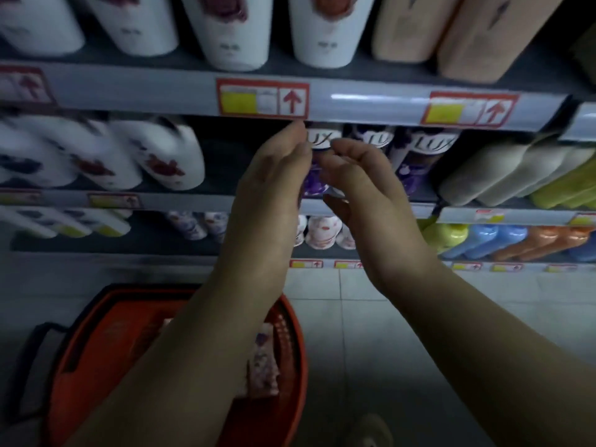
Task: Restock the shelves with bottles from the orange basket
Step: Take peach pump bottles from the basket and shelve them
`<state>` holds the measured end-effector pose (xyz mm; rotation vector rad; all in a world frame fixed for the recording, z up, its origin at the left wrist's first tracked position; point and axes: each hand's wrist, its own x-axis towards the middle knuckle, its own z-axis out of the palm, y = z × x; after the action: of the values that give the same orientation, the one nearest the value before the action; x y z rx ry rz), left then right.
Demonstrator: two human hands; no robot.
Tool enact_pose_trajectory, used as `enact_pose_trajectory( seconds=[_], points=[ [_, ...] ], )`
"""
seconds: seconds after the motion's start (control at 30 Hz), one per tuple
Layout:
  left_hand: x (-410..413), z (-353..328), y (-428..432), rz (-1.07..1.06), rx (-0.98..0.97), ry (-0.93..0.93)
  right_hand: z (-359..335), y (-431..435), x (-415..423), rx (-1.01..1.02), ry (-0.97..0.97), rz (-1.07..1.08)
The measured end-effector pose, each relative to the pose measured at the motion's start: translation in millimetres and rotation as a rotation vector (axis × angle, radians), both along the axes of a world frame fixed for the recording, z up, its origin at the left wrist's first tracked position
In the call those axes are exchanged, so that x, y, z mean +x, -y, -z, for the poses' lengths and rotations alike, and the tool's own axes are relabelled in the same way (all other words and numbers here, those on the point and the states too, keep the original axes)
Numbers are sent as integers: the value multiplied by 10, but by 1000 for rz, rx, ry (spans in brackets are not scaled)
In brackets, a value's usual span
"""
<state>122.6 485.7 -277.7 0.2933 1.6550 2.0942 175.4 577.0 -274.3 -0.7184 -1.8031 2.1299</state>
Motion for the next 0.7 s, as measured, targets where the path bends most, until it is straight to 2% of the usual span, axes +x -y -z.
enact_pose_trajectory(
  seconds=[0.13, 0.33, 0.7],
  points=[
    [-181, 358, 571, 0, -56, 91, 392, 615, -132, -4, 86, 40],
    [-445, 882, 1418, 53, -146, 117, 937, 1480, -316, -47, 183, 83],
    [-525, 2292, 2393, -106, -302, 360, 2397, 2550, -539, -179, 423, 24]
  ],
)
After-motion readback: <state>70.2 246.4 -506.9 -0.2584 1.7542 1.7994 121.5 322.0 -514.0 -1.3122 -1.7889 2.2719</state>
